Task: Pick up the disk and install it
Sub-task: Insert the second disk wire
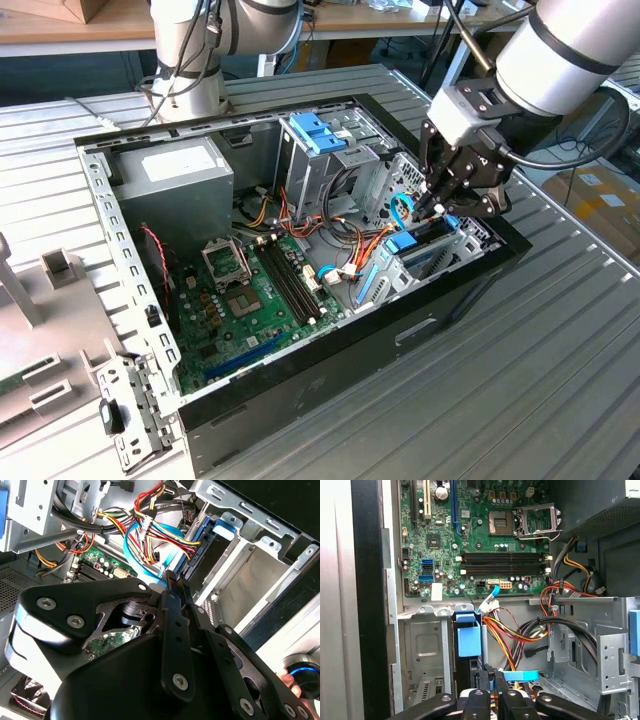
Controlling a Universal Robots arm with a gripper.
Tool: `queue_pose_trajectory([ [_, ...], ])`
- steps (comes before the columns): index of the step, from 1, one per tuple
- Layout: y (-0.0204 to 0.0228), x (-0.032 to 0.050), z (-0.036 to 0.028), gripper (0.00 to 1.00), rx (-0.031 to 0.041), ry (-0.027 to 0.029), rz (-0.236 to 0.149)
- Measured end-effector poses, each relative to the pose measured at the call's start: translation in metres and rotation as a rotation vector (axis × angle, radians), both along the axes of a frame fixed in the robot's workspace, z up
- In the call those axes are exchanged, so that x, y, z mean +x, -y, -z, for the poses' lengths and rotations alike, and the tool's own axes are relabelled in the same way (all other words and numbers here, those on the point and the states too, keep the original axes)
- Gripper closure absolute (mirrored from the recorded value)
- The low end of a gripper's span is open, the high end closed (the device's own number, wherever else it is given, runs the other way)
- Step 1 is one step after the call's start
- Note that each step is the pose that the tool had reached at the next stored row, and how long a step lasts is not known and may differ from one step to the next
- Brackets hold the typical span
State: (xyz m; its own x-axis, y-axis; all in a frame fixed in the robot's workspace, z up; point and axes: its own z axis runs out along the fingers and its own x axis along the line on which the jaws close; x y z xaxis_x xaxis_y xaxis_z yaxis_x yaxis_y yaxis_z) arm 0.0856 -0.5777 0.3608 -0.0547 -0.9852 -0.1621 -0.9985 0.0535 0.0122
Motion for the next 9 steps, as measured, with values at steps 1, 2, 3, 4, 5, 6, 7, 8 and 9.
queue_pose_trajectory([
  [1, 0.0, -0.0002, 0.0, 0.84, 0.0, 0.0023, 0.0],
  [2, 0.0001, -0.0002, 0.0001, 0.84, 0.0, 0.0087, 0.0],
  [3, 0.0001, -0.0001, 0.0003, 0.84, 0.0001, 0.018, 0.0],
  [4, 0.0001, -0.0001, 0.0004, 0.84, 0.0001, 0.0253, 0.0],
  [5, 0.0, -0.0001, 0.0007, 0.84, 0.0, 0.0435, 0.0],
  [6, 0.0, -0.0001, 0.0008, 0.84, 0.0, 0.0521, 0.0],
  [7, 0.0, -0.0001, 0.001, 0.84, -0.0001, 0.0635, 0.0],
  [8, 0.0, -0.0001, 0.001, 0.84, 0.0, 0.0679, 0.0],
  [9, 0.0, -0.0001, 0.001, 0.84, 0.0, 0.068, 0.0],
])
